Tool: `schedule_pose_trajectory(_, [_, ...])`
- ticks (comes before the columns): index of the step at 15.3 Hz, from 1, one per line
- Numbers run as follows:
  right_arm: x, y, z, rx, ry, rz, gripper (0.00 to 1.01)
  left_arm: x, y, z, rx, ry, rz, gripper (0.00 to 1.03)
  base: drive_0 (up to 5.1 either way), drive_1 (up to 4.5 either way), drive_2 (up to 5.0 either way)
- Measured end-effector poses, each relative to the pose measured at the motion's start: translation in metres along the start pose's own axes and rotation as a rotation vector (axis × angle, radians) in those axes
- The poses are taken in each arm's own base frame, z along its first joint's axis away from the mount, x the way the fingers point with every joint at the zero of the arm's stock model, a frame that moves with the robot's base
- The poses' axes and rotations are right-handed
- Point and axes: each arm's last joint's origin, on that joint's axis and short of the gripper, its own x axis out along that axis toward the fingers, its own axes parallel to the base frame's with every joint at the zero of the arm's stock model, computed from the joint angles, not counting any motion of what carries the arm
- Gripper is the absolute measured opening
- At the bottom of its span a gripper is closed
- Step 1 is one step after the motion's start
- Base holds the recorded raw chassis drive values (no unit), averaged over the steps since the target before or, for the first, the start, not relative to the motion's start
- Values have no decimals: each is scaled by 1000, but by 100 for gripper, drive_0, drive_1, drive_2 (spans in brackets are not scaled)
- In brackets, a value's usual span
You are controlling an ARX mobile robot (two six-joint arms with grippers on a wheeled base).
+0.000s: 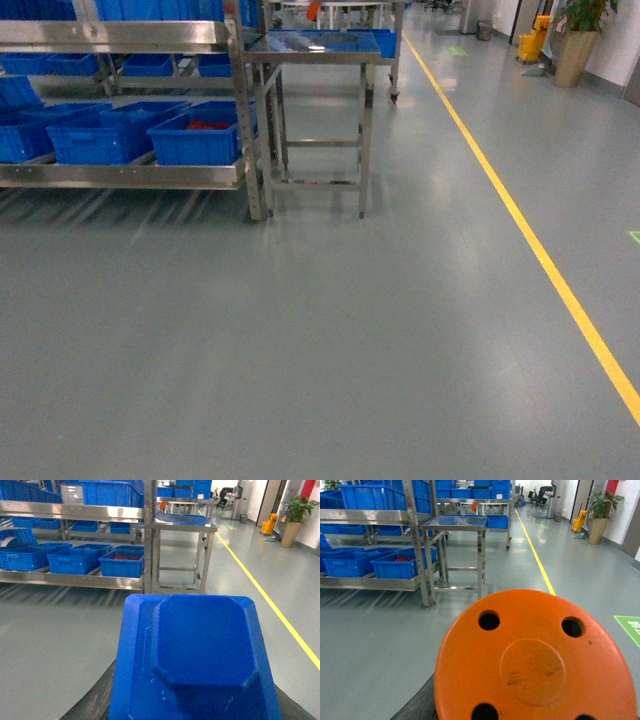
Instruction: Sort blue parts and orange caps into right shelf containers
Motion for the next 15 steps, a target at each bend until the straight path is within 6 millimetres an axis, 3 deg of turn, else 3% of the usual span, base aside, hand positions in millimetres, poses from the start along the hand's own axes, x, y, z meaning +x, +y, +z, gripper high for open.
schedule_pose_trajectory(15, [0,0,0,0,2,0,44,0,0,0,0,3,-1,41,-3,427,-433])
